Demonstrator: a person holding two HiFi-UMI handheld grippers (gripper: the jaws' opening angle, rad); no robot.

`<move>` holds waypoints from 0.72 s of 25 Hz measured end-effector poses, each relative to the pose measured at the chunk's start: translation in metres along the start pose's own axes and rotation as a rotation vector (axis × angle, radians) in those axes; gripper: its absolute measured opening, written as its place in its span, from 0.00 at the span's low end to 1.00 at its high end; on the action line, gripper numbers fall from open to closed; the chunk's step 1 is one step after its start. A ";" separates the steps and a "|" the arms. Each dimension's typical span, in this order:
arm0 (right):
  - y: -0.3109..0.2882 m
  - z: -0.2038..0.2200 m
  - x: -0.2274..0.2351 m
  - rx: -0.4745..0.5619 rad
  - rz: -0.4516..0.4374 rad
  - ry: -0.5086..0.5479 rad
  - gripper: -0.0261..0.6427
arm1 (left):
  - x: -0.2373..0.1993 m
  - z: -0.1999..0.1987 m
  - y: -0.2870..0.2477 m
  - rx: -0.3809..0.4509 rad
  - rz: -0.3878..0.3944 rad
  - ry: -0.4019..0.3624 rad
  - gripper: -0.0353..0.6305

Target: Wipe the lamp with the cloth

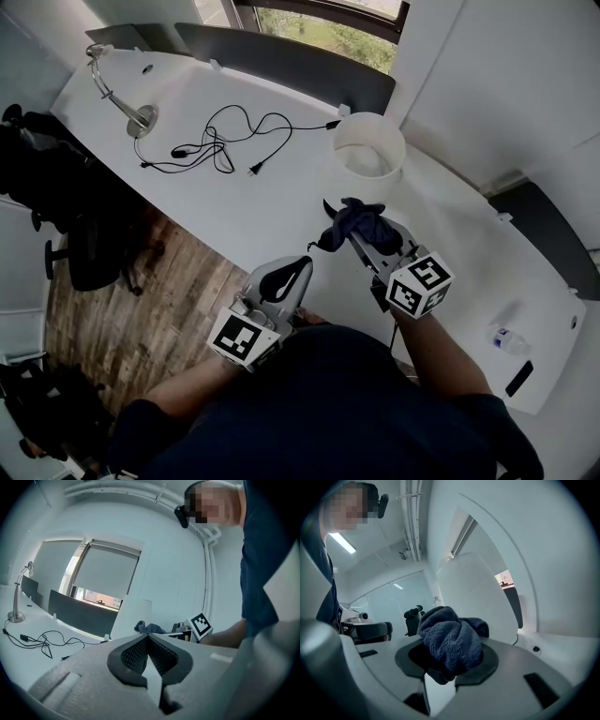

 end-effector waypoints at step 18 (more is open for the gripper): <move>0.019 0.000 0.013 -0.068 -0.011 0.031 0.23 | 0.012 -0.008 -0.021 0.026 0.023 -0.007 0.06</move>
Point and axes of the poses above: the fingertips, and each gripper's own axes: y backward along the fingers, x to its right, z out of its underside, the point moved 1 cm from there along y, backward along the fingers, and after that the axes turned 5 degrees about -y, right-handed, at the moved point
